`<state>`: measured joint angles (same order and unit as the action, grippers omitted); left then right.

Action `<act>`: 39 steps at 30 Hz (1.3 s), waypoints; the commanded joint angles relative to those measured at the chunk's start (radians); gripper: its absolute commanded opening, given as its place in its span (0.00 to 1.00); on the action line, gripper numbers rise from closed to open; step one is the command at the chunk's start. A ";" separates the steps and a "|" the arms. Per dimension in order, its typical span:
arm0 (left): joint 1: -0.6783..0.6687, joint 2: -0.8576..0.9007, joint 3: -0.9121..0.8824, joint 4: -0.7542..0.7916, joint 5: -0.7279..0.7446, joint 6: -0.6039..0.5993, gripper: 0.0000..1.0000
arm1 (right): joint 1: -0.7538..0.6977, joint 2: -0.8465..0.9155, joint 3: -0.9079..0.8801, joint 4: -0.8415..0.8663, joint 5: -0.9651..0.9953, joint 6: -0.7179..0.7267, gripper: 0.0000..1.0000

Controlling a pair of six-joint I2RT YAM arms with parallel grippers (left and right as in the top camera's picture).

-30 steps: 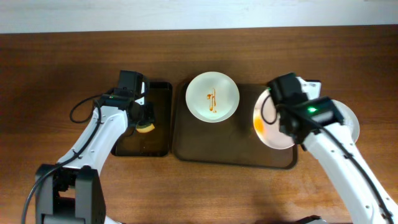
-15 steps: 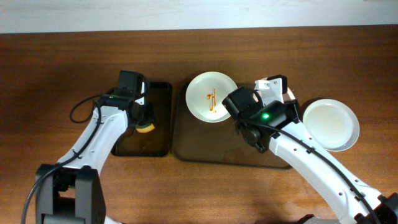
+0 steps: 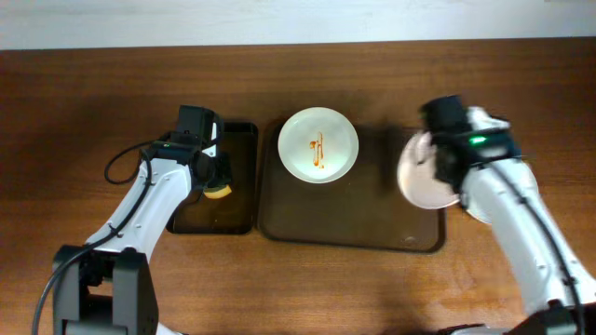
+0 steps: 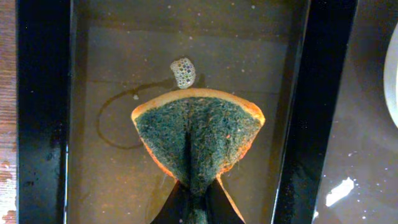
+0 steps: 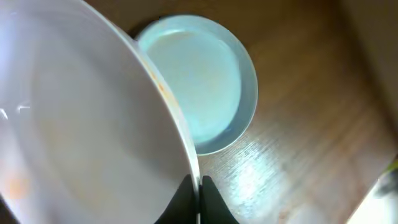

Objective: Clean dirty plates on tray and stack at the side
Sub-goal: 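Stack the held plate onto the plate right of the tray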

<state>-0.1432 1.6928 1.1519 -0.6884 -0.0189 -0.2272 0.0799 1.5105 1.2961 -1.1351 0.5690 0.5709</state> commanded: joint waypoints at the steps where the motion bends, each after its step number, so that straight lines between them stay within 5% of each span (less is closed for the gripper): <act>1: 0.002 0.002 -0.005 0.003 -0.003 0.017 0.00 | -0.231 0.002 0.011 0.060 -0.267 -0.093 0.04; 6: 0.002 0.002 -0.005 0.002 -0.003 0.017 0.00 | -0.554 0.021 0.011 0.122 -0.379 -0.122 0.04; 9: 0.002 0.002 -0.005 0.002 -0.003 0.017 0.00 | -0.630 0.074 0.011 0.134 -0.386 -0.123 0.08; 13: 0.002 0.002 -0.005 -0.003 -0.003 0.017 0.00 | -0.632 0.130 0.010 0.146 -0.395 -0.126 0.09; 18: 0.002 0.002 -0.005 -0.006 -0.003 0.017 0.00 | -0.630 0.133 0.010 0.154 -0.639 -0.219 0.16; 22: 0.002 0.002 -0.005 -0.012 -0.003 0.017 0.00 | -0.632 0.133 0.010 0.145 -0.609 -0.223 0.17; 26: 0.002 0.002 -0.005 -0.013 -0.003 0.017 0.00 | -0.632 0.134 0.010 0.105 -0.492 -0.158 0.33; 35: 0.002 0.002 -0.005 -0.013 -0.004 0.017 0.00 | -0.639 0.135 -0.135 0.200 -0.309 -0.108 0.30; 39: 0.002 0.002 -0.005 -0.013 -0.004 0.017 0.00 | -0.656 0.135 -0.246 0.297 -0.307 -0.151 0.56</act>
<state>-0.1436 1.6928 1.1507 -0.6998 -0.0193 -0.2268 -0.5552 1.6421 1.0847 -0.8513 0.2623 0.4175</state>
